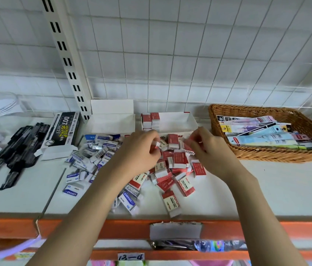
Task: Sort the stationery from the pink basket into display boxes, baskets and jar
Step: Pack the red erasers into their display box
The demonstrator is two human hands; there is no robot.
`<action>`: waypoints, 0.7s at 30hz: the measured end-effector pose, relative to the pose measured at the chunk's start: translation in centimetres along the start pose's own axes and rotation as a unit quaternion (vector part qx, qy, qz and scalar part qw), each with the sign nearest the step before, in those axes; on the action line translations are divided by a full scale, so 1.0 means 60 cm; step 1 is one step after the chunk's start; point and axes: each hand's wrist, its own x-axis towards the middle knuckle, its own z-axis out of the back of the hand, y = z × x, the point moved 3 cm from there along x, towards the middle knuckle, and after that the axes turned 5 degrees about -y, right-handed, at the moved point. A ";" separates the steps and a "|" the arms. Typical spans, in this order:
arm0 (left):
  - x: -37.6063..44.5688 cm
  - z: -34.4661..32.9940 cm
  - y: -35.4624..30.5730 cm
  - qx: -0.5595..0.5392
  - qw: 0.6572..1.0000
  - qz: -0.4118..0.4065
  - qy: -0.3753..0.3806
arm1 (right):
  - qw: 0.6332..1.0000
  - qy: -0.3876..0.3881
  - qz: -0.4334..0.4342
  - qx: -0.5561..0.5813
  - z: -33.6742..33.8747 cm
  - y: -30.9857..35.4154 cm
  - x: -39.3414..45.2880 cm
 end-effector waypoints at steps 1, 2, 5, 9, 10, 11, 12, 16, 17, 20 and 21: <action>-0.006 -0.007 -0.005 -0.005 1.000 0.005 -0.001 | 1.000 -0.007 -0.011 0.001 0.003 -0.005 -0.008; -0.012 -0.016 -0.009 -0.007 1.000 0.014 -0.003 | 1.000 -0.014 -0.024 -0.005 0.005 -0.010 -0.017; -0.023 -0.040 -0.017 0.001 0.999 0.049 -0.009 | 0.996 -0.026 -0.066 -0.047 0.003 -0.024 -0.041; -0.027 -0.050 -0.022 0.043 0.997 0.057 0.000 | 0.989 0.043 -0.116 -0.076 -0.015 -0.030 -0.060; -0.027 -0.049 -0.024 0.045 0.997 0.054 0.009 | 0.989 0.049 -0.114 -0.084 -0.015 -0.029 -0.060; -0.027 -0.048 -0.026 0.040 0.997 0.055 0.021 | 0.989 0.052 -0.109 -0.089 -0.015 -0.027 -0.060; -0.027 -0.045 -0.028 0.029 0.997 0.060 0.033 | 0.989 0.055 -0.109 -0.088 -0.013 -0.025 -0.060; -0.027 -0.036 -0.029 -0.007 0.995 0.070 0.067 | 0.985 0.067 -0.110 -0.111 -0.009 -0.023 -0.065; -0.027 -0.034 -0.030 -0.012 0.995 0.068 0.076 | 0.983 0.067 -0.108 -0.129 -0.010 -0.025 -0.066; -0.028 -0.030 -0.037 -0.033 0.992 0.076 0.094 | 0.980 0.059 -0.111 -0.157 -0.009 -0.027 -0.069; -0.029 -0.030 -0.038 -0.037 0.991 0.080 0.096 | 0.979 0.054 -0.117 -0.158 -0.009 -0.028 -0.068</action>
